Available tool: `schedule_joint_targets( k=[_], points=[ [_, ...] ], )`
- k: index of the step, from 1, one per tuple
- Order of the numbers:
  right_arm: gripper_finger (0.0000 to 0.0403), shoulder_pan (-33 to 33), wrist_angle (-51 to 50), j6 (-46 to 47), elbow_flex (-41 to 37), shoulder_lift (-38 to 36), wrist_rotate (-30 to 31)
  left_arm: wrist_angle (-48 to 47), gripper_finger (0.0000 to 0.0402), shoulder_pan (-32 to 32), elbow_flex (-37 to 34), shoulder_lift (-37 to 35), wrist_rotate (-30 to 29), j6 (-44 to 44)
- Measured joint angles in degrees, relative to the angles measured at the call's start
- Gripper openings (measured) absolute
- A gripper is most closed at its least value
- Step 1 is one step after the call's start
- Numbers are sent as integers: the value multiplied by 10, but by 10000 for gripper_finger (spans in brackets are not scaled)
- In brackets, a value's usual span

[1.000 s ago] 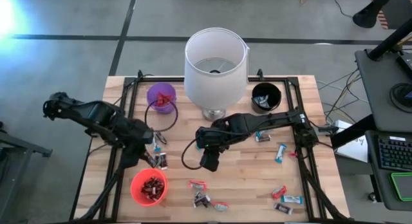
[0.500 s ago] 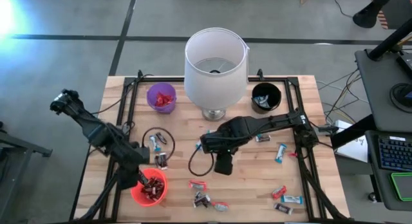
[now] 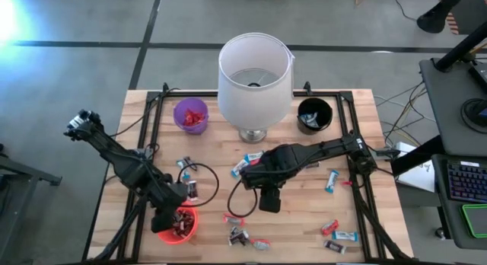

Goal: Sort candy
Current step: Put the black chocolate into the orange bucket

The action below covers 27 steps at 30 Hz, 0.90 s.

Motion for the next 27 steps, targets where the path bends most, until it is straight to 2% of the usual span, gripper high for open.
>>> schedule_joint_targets(
  k=[18, 22, 27],
  points=[
    [139, 12, 4, -5, 0, -1, 0, -3, 102, 0, 0, 0, -5, 11],
    [139, 14, 33, -56, -1, 1, 0, -7, 105, 0, 0, -4, -44, 27],
    [139, 14, 138, -120, -24, 5, -26, -16, 105, 1, 1, -12, -103, 24]
  ],
)
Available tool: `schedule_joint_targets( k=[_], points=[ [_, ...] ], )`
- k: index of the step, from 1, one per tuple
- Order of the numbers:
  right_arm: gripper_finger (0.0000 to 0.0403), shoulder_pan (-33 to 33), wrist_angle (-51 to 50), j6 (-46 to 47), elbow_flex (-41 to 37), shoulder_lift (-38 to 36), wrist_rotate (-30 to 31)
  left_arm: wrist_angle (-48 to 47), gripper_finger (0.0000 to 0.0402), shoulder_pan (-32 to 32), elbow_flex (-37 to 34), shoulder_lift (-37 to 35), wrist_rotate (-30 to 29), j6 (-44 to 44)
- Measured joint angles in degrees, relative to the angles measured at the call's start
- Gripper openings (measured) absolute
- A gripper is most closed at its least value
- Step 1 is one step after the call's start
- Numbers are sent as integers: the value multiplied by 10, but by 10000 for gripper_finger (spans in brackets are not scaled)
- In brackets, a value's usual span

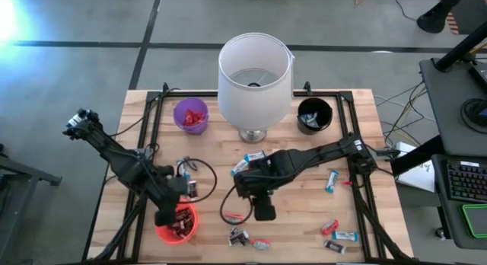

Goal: Sort candy
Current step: Put the black chocolate into the orange bucket

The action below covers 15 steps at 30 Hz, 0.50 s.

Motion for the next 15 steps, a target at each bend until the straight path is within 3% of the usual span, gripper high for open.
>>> schedule_joint_targets(
  k=[15],
  points=[
    [139, 13, 193, -100, -150, 0, -30, -28, 105, 1, 60, -8, -198, -33]
  ],
)
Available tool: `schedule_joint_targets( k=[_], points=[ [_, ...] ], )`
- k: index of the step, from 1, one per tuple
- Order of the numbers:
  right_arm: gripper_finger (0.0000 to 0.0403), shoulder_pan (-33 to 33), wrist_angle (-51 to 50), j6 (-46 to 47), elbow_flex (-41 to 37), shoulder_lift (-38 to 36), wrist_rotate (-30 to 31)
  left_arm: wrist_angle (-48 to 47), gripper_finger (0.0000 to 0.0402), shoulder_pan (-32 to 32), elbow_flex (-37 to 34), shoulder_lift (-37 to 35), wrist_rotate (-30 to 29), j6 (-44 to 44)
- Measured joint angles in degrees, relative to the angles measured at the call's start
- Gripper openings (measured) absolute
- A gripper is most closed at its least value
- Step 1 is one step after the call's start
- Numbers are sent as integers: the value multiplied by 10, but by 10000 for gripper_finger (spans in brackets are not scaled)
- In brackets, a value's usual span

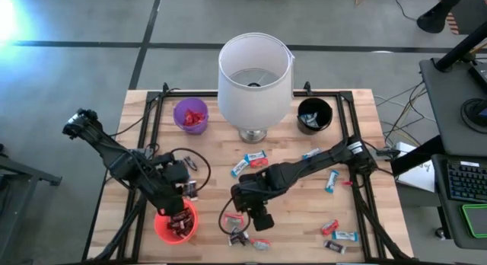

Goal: Sort candy
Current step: Put the black chocolate into the orange bucket

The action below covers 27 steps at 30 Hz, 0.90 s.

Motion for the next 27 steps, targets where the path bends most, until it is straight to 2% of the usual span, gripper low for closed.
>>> schedule_joint_targets(
  k=[2, 9, 13, 19, 27],
  points=[
    [139, 4, 21, -5, -17, 0, -2, -3, 105, 0, 5, 0, -17, -3],
    [139, 9, 134, -6, -73, 0, -2, -28, 105, 0, 1, -1, -19, -4],
    [139, 8, 157, -4, -90, 0, -6, -41, 105, 0, -4, -1, -19, -11],
    [139, 8, 213, 25, -123, 0, -92, -47, 105, 1, -4, -2, -20, -17],
    [139, 8, 273, 2, -146, 0, -110, -46, 105, 3, -4, -2, -20, -31]
  ],
)
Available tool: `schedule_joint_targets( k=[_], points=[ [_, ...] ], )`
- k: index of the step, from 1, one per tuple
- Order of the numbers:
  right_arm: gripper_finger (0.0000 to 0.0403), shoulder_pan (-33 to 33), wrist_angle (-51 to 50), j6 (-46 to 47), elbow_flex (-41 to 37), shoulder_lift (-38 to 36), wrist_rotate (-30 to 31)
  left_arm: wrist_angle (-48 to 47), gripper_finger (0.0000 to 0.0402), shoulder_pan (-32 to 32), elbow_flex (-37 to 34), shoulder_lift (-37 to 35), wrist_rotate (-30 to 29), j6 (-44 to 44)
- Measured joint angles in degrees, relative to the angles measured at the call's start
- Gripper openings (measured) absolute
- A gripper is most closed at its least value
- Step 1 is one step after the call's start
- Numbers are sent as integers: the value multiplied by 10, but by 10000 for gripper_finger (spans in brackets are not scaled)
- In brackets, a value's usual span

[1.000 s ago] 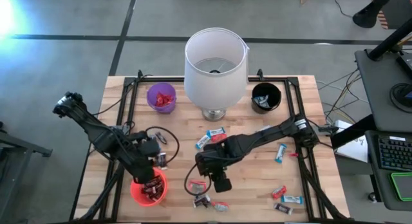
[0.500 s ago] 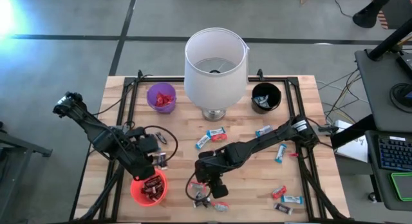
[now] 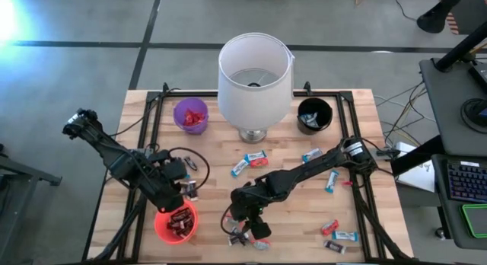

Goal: Sort candy
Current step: Put the black chocolate into the orange bucket

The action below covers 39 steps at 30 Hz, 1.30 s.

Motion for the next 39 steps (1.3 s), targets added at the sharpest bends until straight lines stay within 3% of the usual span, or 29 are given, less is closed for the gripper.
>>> schedule_joint_targets(
  k=[16, 29, 39],
  points=[
    [129, 0, 38, 68, 7, 0, 22, 2, 105, 2, 0, 0, 0, -8],
    [227, -6, 32, 19, 7, 0, 16, -2, 105, 2, 11, -1, 0, -17],
    [239, -20, 46, -21, 5, 31, -7, -15, 105, 2, 36, -1, -25, -13]
  ],
)
